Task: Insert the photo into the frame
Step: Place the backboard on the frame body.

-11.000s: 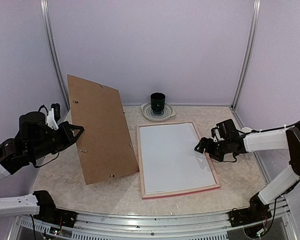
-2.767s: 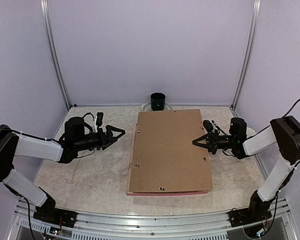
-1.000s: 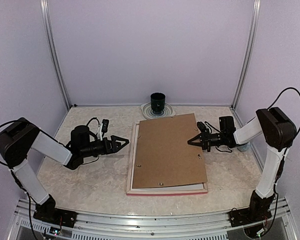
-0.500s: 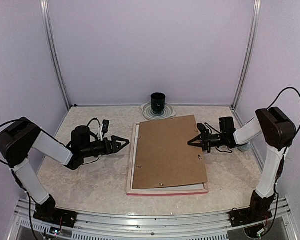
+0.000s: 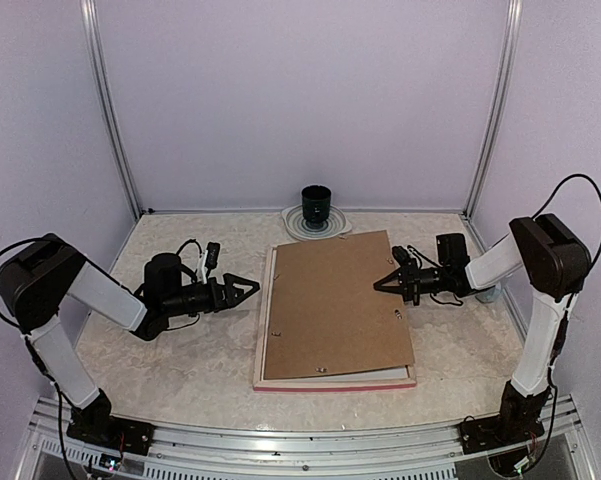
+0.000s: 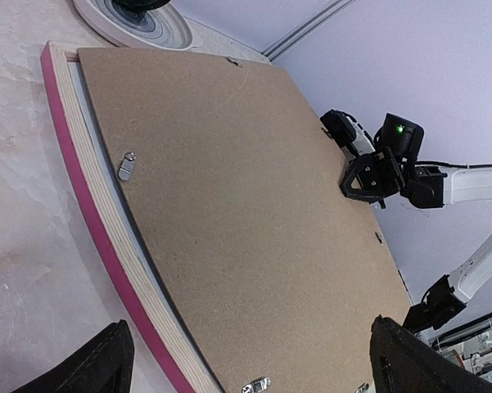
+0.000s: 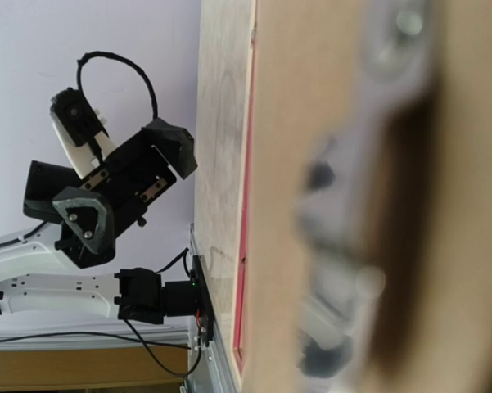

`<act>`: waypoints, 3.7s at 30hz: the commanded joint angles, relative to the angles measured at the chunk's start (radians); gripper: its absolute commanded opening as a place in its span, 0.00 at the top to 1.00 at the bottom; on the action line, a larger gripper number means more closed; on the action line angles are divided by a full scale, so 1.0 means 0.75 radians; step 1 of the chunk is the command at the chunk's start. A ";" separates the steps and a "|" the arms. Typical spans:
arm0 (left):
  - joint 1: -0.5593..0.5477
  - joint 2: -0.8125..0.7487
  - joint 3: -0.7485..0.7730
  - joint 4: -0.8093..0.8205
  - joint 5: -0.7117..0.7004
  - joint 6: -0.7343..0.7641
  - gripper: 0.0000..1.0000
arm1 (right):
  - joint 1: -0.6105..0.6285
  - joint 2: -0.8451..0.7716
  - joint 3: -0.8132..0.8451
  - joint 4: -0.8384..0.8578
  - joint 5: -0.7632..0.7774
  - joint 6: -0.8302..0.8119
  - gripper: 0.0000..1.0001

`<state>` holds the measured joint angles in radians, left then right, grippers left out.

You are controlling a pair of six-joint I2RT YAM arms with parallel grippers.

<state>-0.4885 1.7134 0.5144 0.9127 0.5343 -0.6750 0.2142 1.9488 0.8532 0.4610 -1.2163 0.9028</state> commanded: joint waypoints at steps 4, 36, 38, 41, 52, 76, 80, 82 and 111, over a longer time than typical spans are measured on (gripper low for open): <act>0.009 0.022 0.010 0.035 0.020 -0.002 0.01 | 0.015 -0.008 0.009 0.058 -0.067 0.034 1.00; 0.008 0.035 0.014 0.040 0.029 -0.014 0.01 | 0.032 -0.012 0.059 -0.148 0.003 -0.106 1.00; 0.007 0.037 0.014 0.041 0.031 -0.014 0.01 | 0.040 -0.001 0.066 -0.148 0.004 -0.107 1.00; 0.007 0.046 0.017 0.044 0.034 -0.018 0.01 | 0.052 0.013 0.073 -0.143 0.007 -0.108 1.00; -0.002 0.076 0.031 0.051 0.053 -0.029 0.01 | 0.073 0.040 0.086 -0.141 0.025 -0.105 0.99; -0.003 0.088 0.034 0.053 0.055 -0.035 0.01 | 0.083 -0.067 0.190 -0.605 0.249 -0.365 0.51; -0.004 0.088 0.034 0.055 0.058 -0.034 0.01 | 0.099 -0.083 0.201 -0.662 0.286 -0.392 0.45; -0.005 0.088 0.035 0.055 0.059 -0.035 0.01 | 0.106 -0.086 0.212 -0.686 0.298 -0.402 0.44; -0.009 0.092 0.038 0.058 0.059 -0.037 0.01 | 0.193 -0.164 0.388 -1.126 0.685 -0.596 0.35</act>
<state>-0.4919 1.7706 0.5266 0.9283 0.5655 -0.7063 0.3470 1.8721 1.1164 -0.3359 -0.7494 0.4881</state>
